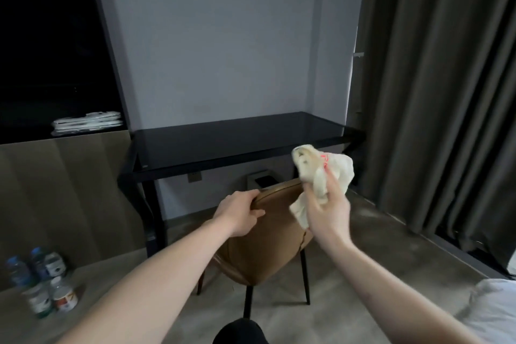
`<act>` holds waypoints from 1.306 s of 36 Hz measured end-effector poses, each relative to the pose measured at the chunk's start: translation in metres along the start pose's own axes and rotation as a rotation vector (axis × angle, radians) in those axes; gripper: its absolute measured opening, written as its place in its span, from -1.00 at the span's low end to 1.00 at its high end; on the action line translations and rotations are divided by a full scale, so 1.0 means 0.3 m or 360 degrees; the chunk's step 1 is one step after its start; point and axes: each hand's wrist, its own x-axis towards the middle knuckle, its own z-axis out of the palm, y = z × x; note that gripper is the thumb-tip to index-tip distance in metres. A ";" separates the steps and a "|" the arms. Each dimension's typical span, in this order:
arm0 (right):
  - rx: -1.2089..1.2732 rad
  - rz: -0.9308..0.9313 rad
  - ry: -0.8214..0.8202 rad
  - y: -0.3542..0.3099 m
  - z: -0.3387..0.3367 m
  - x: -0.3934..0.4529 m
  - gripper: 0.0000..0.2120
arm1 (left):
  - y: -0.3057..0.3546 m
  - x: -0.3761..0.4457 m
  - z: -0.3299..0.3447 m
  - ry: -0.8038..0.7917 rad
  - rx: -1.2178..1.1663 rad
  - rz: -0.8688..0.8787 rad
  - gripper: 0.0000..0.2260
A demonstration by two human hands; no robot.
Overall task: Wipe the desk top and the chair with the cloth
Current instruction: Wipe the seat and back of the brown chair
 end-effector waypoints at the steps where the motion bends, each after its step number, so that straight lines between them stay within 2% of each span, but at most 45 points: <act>1: -0.0074 -0.0080 -0.0084 0.003 0.038 -0.023 -0.52 | -0.018 -0.001 -0.010 0.0000 0.0013 -0.0014 -0.81; 4: -0.0226 -0.0149 -0.0260 -0.023 0.119 -0.075 -0.30 | -0.069 -0.004 -0.039 -0.0027 0.0035 0.0003 -0.86; 7: -0.0209 -0.0069 -0.0278 -0.024 0.161 -0.059 -0.27 | -0.102 -0.002 -0.055 -0.0027 0.0022 0.0040 -0.89; 10: -0.0202 -0.0046 -0.0179 -0.007 0.182 -0.021 -0.30 | -0.109 0.006 -0.054 -0.0036 -0.0017 0.0025 -0.85; 13: -0.0172 0.0032 0.0025 0.023 0.179 0.052 -0.27 | -0.119 0.013 -0.048 -0.0048 -0.0018 0.0030 -0.81; 16: -0.0027 0.0251 0.0243 0.053 0.156 0.156 -0.21 | -0.131 0.016 -0.044 -0.0045 0.0016 0.0056 -0.78; 19: 0.0216 0.0484 0.0330 0.082 0.126 0.260 -0.16 | -0.130 0.028 -0.042 -0.0025 0.0041 0.0060 -0.76; 21: 0.0322 0.0650 0.0335 0.093 0.102 0.313 -0.20 | -0.125 0.042 -0.041 -0.0029 0.0049 0.0040 -0.75; 25: 0.0485 0.0874 0.0279 0.092 0.060 0.387 -0.44 | -0.121 0.064 -0.042 -0.0076 0.0065 0.0010 -0.74; 32: 0.0558 0.0944 0.0398 0.050 0.128 0.253 -0.39 | -0.110 0.054 -0.043 -0.0114 0.0122 -0.0015 -0.66; 36: 0.0530 0.1002 0.0516 -0.035 0.192 0.117 -0.37 | -0.090 0.044 -0.085 -0.0336 0.0089 0.0026 -0.73; 39: 0.0511 0.1089 0.0482 -0.064 0.261 0.024 -0.32 | -0.084 0.042 -0.133 -0.0511 -0.0052 0.0041 -0.60; 41: 0.0623 0.1216 0.0435 -0.037 0.320 -0.023 -0.25 | -0.076 0.043 -0.150 -0.0521 -0.0278 0.0003 -0.54; 45: 0.0859 0.1436 0.0466 0.050 0.426 -0.067 -0.16 | -0.058 0.060 -0.160 -0.0574 -0.0756 -0.0074 -0.63; 47: 0.0914 0.1495 0.0454 0.101 0.458 -0.085 -0.08 | -0.066 0.096 -0.153 -0.0632 -0.0838 -0.0145 -0.57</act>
